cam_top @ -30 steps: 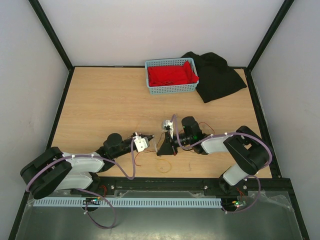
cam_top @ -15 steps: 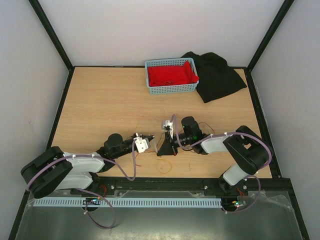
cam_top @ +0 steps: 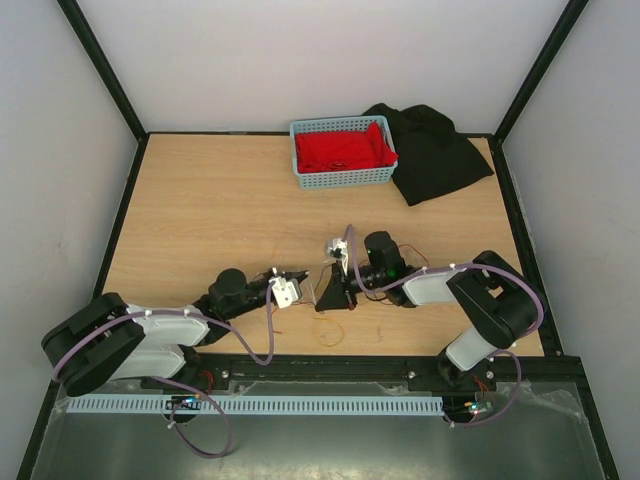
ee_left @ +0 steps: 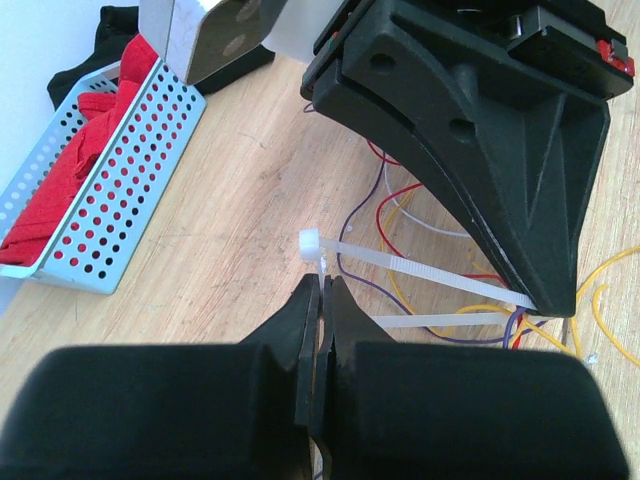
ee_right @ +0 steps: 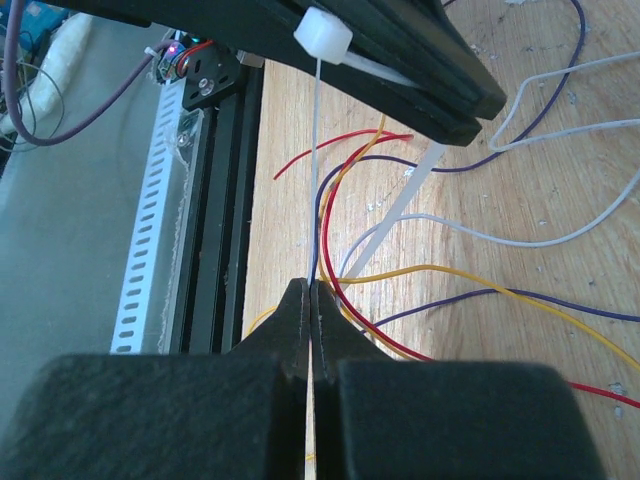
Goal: Zip-tie the wires
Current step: Tie the cable at the center of the board.
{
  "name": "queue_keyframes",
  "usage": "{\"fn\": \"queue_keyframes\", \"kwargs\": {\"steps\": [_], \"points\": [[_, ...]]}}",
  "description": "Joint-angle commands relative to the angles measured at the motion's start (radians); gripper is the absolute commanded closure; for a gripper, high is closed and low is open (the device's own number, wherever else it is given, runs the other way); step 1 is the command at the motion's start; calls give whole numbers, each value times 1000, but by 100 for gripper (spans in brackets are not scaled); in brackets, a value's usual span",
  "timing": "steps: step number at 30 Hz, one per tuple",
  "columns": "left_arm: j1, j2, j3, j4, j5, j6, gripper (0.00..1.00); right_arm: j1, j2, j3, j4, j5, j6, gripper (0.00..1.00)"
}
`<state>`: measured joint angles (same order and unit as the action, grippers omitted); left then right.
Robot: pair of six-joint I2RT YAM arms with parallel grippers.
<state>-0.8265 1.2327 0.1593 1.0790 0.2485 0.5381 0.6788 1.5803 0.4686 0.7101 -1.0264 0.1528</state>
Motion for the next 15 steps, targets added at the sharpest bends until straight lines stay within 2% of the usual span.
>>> {"fn": "queue_keyframes", "kwargs": {"steps": [1, 15], "points": [[-3, -16, -5, 77, -48, 43, 100, -3, 10, 12, -50, -75, 22, 100], [-27, -4, -6, 70, -59, 85, 100, -5, 34, 53, -88, -102, 36, 100]]}}
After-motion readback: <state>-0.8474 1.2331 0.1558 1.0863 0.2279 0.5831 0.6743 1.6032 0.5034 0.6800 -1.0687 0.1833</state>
